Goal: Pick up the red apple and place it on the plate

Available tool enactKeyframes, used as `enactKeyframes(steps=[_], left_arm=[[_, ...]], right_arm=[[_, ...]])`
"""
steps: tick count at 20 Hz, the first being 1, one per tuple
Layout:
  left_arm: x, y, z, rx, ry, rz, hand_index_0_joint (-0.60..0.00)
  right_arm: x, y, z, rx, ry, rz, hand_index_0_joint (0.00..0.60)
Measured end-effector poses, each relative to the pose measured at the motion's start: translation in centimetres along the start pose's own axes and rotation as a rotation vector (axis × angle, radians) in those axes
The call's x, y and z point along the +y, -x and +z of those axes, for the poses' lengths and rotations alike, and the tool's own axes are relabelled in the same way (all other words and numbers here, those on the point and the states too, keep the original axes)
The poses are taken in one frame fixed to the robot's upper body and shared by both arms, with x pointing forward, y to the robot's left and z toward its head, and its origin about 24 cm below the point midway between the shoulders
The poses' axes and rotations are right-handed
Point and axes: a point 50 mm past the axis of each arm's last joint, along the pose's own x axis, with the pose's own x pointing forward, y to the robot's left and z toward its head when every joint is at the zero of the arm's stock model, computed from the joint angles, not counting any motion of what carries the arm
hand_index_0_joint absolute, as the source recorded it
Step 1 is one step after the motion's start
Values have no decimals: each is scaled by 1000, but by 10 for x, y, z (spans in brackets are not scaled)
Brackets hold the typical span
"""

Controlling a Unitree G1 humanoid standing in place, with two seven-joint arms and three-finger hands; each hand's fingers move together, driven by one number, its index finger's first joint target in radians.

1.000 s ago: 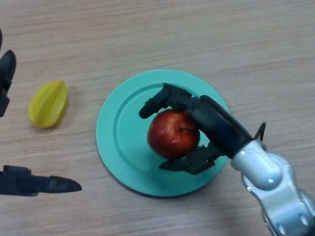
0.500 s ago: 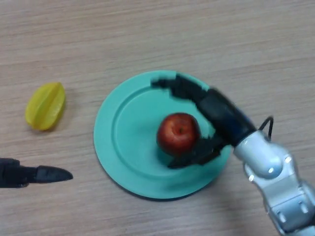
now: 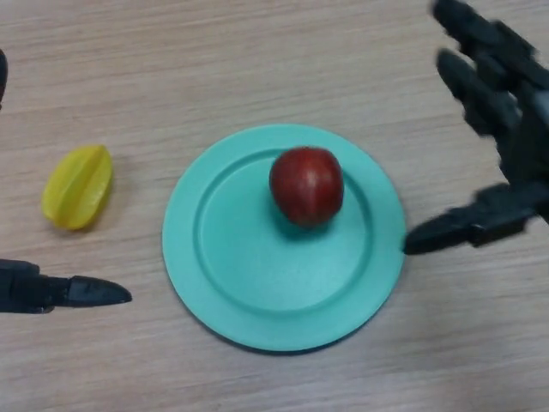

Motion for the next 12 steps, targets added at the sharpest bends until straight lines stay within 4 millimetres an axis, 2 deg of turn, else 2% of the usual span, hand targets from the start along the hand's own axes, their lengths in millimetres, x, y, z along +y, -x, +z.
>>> enactKeyframes(steps=[2,4,8,12], left_arm=[[-11,-3,-6,18,24,-45,0],[-15,-4,-11,36,43,-66,0],[-17,-5,-15,58,10,-73,0],[-18,-4,-16,61,9,-77,0]], right_arm=[[-4,13,-6,23,-95,-52,0],[-3,26,-1,-4,-159,-67,0],[-8,35,-10,54,-90,-86,0],[-9,36,-9,60,-38,-75,0]])
